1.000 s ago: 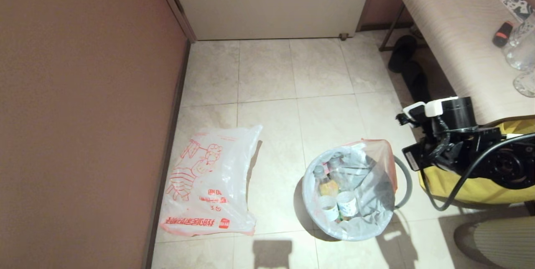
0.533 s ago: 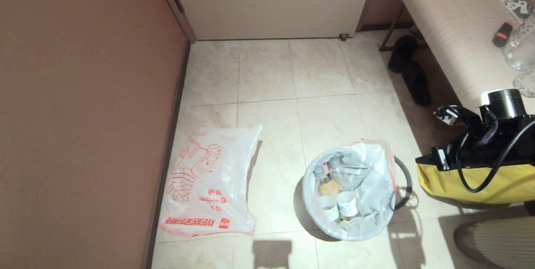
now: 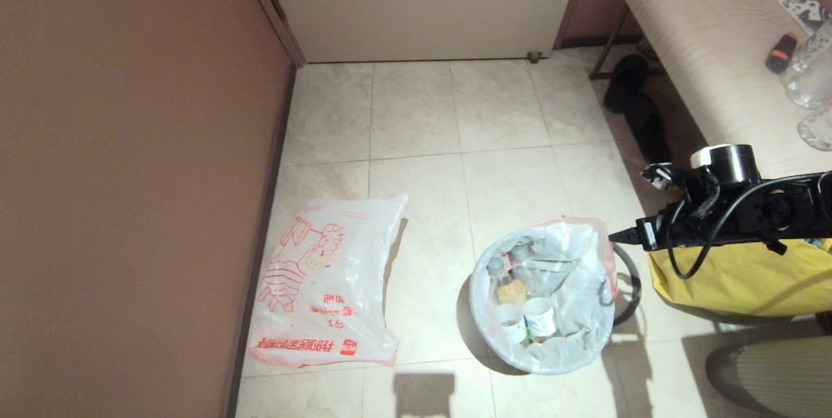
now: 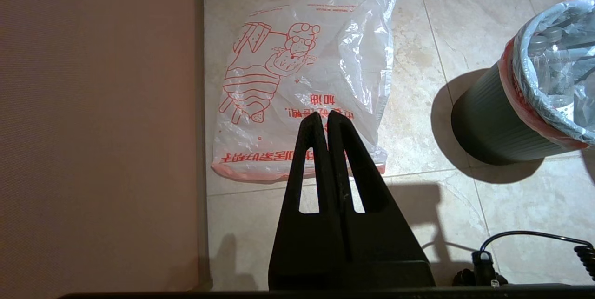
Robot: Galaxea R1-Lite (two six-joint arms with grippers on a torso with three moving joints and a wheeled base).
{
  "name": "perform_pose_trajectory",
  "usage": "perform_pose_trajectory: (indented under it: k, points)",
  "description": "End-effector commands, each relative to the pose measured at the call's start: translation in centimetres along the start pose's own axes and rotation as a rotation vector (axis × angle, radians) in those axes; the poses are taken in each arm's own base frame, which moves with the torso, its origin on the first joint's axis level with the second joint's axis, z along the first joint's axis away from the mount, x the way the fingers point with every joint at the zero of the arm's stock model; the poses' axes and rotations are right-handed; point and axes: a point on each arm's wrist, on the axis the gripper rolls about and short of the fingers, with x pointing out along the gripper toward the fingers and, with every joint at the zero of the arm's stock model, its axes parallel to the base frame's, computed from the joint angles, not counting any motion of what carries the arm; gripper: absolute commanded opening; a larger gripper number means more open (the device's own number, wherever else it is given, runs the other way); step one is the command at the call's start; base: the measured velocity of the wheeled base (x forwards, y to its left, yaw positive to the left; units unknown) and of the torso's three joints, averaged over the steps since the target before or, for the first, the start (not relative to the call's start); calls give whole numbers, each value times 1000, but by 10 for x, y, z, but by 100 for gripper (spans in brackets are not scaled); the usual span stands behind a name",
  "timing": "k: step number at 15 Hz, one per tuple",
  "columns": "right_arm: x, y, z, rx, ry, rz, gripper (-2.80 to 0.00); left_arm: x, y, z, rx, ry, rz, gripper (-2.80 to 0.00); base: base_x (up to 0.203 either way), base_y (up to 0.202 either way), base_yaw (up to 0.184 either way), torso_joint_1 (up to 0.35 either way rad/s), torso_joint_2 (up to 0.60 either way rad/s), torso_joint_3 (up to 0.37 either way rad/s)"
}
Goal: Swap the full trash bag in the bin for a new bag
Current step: Place the trash bag on the floor
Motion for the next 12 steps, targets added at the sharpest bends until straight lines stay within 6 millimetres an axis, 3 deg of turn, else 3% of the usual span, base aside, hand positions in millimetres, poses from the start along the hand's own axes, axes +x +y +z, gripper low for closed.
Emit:
perform_pose_trajectory:
  k: [1,5,9,10,12]
  points:
    - [19,-1,-2,-5,18,13,0,0,0,0,0,1,0,-280,0,0,0,0,0,0]
    - [46,-3,8,-26,0,16,0,0,0,0,0,1,0,-280,0,0,0,0,0,0]
    - [87,-10,17,-50,-26,-15,0,0,0,0,0,1,0,-280,0,0,0,0,0,0]
    - [96,-12,19,-61,-35,-18,-280,0,0,0,0,1,0,-280,0,0,0,0,0,0]
    - [103,-14,24,-85,-52,-20,-280,0,0,0,0,1,0,-280,0,0,0,0,0,0]
